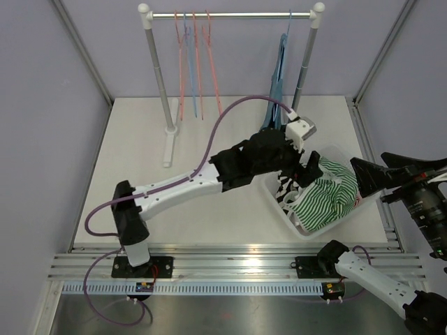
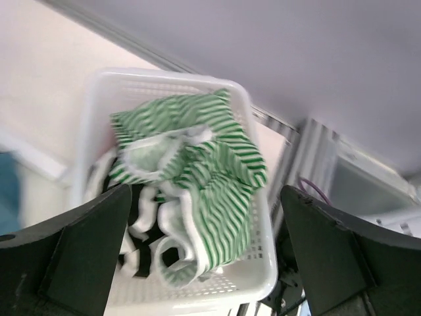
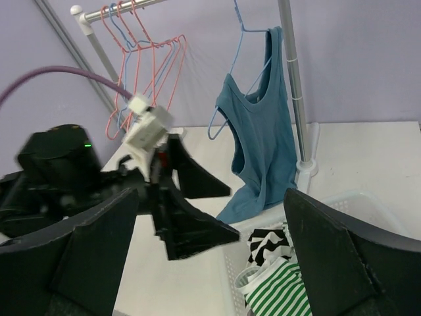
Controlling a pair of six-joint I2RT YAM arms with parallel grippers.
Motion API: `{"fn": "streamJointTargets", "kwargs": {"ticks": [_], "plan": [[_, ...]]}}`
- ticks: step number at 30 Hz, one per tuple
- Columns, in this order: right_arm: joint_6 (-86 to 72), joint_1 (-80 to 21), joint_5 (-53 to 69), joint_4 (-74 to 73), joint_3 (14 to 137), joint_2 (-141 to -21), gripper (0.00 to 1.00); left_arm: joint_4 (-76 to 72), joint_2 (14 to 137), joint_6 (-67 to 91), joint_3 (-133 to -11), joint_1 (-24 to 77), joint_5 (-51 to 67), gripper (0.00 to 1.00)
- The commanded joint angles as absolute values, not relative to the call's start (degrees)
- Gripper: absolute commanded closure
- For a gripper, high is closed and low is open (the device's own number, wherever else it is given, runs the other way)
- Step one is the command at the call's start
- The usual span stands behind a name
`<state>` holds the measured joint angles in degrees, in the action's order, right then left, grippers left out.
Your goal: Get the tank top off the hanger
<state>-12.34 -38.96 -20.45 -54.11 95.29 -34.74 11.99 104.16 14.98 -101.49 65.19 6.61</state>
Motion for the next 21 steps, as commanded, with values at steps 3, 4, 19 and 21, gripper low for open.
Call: {"fn": "streamJointTargets", "kwargs": {"ticks": [3,4,19,21], "plan": [[-10.4,-39.1,-24.3,-53.8,97.8,-44.2,0.01,15.4,90.7,20.6,-92.5,64.6,-23.2,0.01],[-10.1,-39.2,-24.1,-53.3,98.1,-45.3,0.01,17.5,86.4,21.8,-89.3,63.8,-25.4,0.01],[-5.2,-37.2,-34.4,-43.4,118.4,-84.7,0.0,47.4,54.9,29.4,-72.2,62.3,-43.7,0.01],[-5.6,-33.2,-31.9,-42.1,122.1,-87.9,0.04,50.8,50.5,30.1,-69.5,62.2,-42.9,0.01]]}}
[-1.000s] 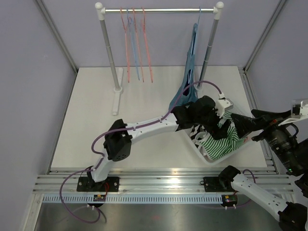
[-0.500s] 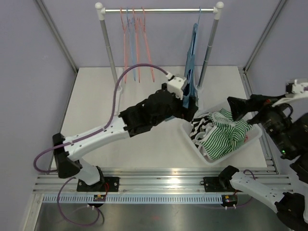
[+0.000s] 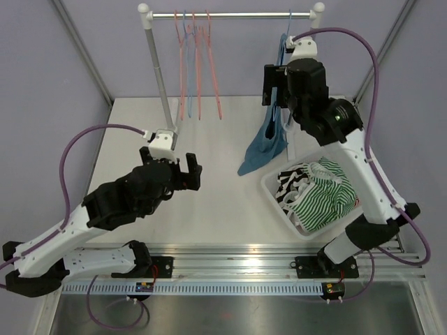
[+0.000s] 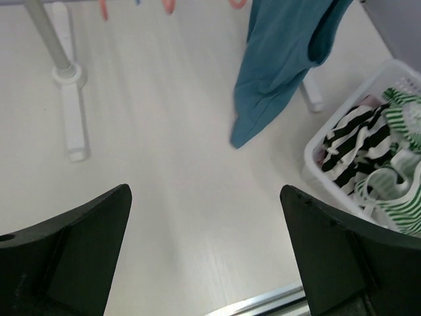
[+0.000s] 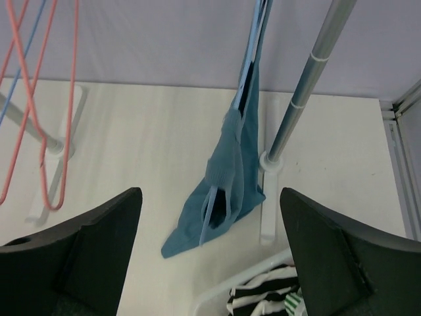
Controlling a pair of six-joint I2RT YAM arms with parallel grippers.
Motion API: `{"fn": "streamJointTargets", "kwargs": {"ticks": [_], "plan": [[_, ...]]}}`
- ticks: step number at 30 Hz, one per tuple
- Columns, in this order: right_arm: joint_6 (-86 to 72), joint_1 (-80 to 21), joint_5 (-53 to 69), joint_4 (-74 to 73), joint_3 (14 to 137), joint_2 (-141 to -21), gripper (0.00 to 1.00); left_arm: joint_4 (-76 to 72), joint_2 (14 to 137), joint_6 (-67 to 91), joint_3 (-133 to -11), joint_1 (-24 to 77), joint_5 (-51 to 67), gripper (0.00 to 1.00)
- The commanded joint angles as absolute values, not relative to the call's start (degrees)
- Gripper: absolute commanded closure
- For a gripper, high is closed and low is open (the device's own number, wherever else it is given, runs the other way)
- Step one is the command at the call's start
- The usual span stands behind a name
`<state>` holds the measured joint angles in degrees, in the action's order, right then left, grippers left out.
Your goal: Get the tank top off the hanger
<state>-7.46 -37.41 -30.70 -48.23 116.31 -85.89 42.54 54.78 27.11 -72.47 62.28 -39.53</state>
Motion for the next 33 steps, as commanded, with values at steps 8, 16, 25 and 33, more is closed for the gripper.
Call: {"fn": "streamJointTargets", "kwargs": {"ticks": [8,16,25,33], "plan": [[-5.9,-26.2,-24.3,-45.2,139.6,-106.5,0.21,52.5,37.5,25.5,-62.8,62.2,-39.2,0.01],[-4.7,-24.8,-28.9,-43.5,146.5,-114.1,0.5,48.4,31.9,23.8,-58.7,62.3,-34.6,0.01],[-5.3,-23.5,-27.2,-44.1,147.0,-117.0,0.87,48.8,32.7,23.3,-58.9,62.4,-34.0,0.01],[-8.3,-23.6,-22.9,-42.4,148.6,-114.9,1.0,48.5,31.5,23.5,-58.3,62.7,-34.2,0.01]]}}
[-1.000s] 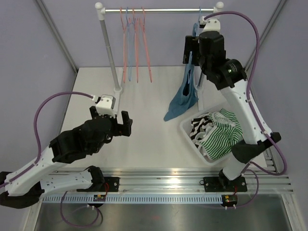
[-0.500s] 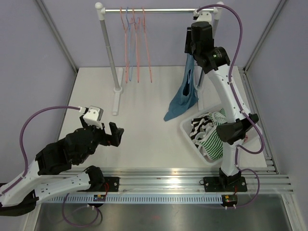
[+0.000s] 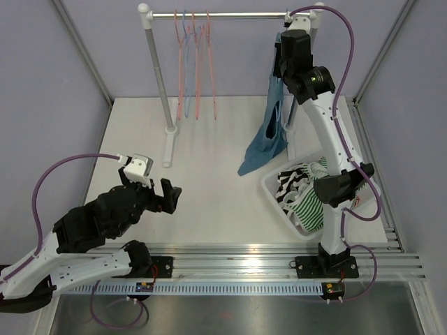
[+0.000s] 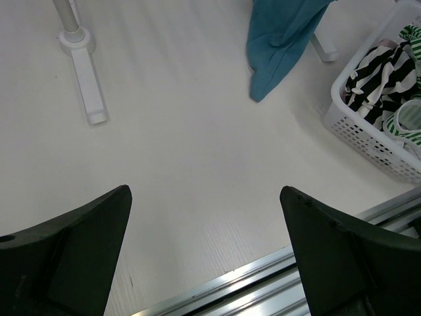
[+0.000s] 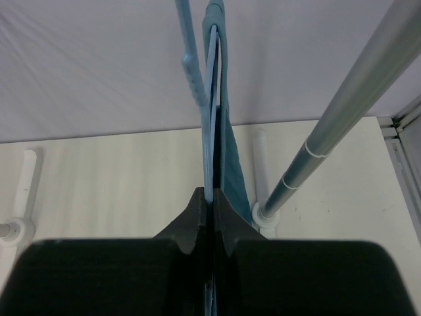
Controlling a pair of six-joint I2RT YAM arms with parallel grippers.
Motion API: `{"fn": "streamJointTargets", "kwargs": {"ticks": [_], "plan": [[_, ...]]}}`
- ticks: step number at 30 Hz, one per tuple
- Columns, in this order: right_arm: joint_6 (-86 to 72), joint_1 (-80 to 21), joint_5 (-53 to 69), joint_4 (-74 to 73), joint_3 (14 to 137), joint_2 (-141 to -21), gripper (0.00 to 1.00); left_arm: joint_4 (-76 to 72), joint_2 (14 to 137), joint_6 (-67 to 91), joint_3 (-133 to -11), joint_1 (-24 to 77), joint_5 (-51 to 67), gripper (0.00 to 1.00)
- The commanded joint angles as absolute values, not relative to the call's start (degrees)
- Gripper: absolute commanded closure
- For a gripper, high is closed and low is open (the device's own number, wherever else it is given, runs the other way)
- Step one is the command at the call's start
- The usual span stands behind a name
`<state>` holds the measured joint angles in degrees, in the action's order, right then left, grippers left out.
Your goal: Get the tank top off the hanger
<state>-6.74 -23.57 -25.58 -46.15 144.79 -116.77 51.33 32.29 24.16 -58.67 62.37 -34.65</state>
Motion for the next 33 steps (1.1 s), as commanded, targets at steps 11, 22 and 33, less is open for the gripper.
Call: {"fn": "streamJointTargets", "kwargs": {"ticks": [11,22,33], "plan": [[-12.1,-23.7,-7.1,-38.2,148.8,-108.3,1.0,48.4,30.2,24.4,-57.9,62.7,-36.6,0.01],[-7.7,-32.6,-3.3,-37.9,137.1,-96.9,1.0,49.9,33.6,26.5,-61.3,62.8,-39.5,0.01],[-13.4,-38.4,3.6,-47.8,128.2,-85.6,1.0,43.8,38.0,22.6,-72.5,62.8,-42.5,0.01]]}}
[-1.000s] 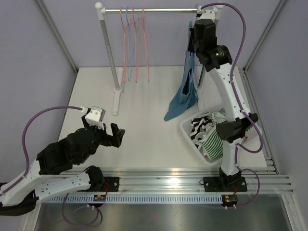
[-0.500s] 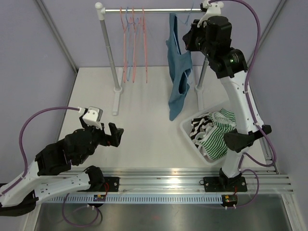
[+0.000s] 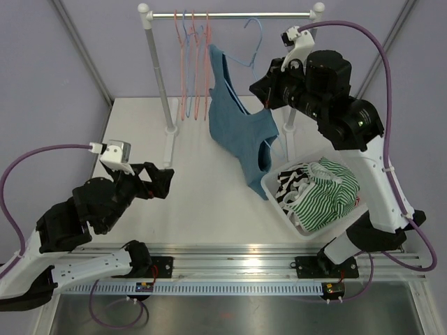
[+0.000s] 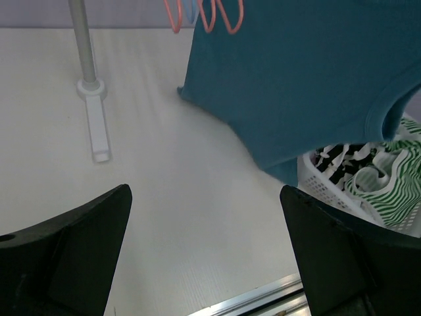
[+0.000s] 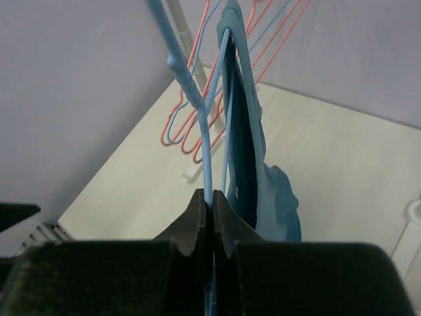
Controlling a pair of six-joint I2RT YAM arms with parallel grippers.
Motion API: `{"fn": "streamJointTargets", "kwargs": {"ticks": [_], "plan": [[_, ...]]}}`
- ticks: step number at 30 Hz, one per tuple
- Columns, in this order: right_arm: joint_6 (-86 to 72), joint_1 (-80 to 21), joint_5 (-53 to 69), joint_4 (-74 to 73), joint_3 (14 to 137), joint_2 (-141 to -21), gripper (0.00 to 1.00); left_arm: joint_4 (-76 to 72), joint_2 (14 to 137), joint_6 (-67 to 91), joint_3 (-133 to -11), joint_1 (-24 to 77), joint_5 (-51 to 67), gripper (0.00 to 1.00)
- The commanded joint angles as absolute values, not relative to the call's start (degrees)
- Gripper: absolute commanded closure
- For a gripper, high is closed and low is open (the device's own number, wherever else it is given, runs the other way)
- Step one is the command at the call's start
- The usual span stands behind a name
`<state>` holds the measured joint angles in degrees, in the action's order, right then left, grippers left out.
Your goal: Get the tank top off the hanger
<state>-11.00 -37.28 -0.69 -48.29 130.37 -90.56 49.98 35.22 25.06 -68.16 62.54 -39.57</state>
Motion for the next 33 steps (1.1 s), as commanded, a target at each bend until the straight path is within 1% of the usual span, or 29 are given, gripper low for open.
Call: {"fn": "streamJointTargets", "kwargs": {"ticks": [1,5,9,13,16,17,18,20,21,23,24,25,27,28,30,33], "plan": [[-14.5,-38.7,4.2,-48.2,127.4,-84.7,1.0,42.5,38.6,20.5,-74.2,62.8,-41.6,0.01],[-16.3,-39.5,9.7,-52.5,125.2,-80.7,1.0,32.5,41.8,13.8,-77.2,62.8,-35.1,0.01],[-18.7,-40.1,15.0,-53.0,120.2,-76.4,1.0,27.4,47.7,8.5,-81.3,62.7,-32.2,0.01],[-20.4,-40.3,16.4,-50.7,112.5,-69.3,1.0,24.7,55.0,5.2,-84.9,62.8,-34.3,0.01],[-20.9,-40.3,19.1,-50.2,110.5,-66.5,1.0,24.3,58.5,2.9,-87.3,62.8,-36.0,0.02],[-21.2,-40.3,20.1,-50.0,110.0,-66.0,1.0,23.6,60.2,2.5,-87.5,62.7,-35.9,0.03],[-21.4,-40.3,21.4,-49.8,109.3,-65.0,1.0,23.0,60.9,2.4,-87.5,62.7,-35.3,0.07],[-21.0,-40.3,21.8,-49.8,108.5,-64.4,1.0,22.4,62.9,3.1,-87.6,62.7,-33.8,0.11],[-21.0,-40.3,21.6,-49.8,107.8,-63.6,1.0,22.6,63.5,3.5,-88.0,62.8,-33.0,0.15],[-20.7,-40.4,21.5,-49.8,107.4,-63.1,1.0,22.8,65.4,4.1,-88.1,62.7,-33.0,0.2],[-20.7,-40.3,21.4,-49.9,107.1,-62.5,1.0,22.8,65.9,4.2,-88.0,62.6,-33.7,0.27],[-20.3,-40.4,21.1,-50.0,107.0,-62.2,1.0,22.9,66.5,4.1,-88.0,62.6,-33.8,0.43],[-19.8,-40.4,19.3,-50.6,106.6,-61.4,1.0,23.2,67.4,4.3,-88.0,62.5,-34.4,0.59],[-19.2,-40.4,18.4,-50.9,106.4,-61.3,1.0,23.2,67.4,4.6,-87.8,62.4,-34.5,0.76],[-18.5,-40.3,16.4,-51.2,105.4,-60.8,1.0,23.1,66.6,5.1,-86.9,62.5,-35.2,0.85],[-17.5,-40.4,15.7,-51.2,103.5,-60.9,1.0,23.0,64.5,5.8,-85.8,62.4,-36.2,0.89]]}}
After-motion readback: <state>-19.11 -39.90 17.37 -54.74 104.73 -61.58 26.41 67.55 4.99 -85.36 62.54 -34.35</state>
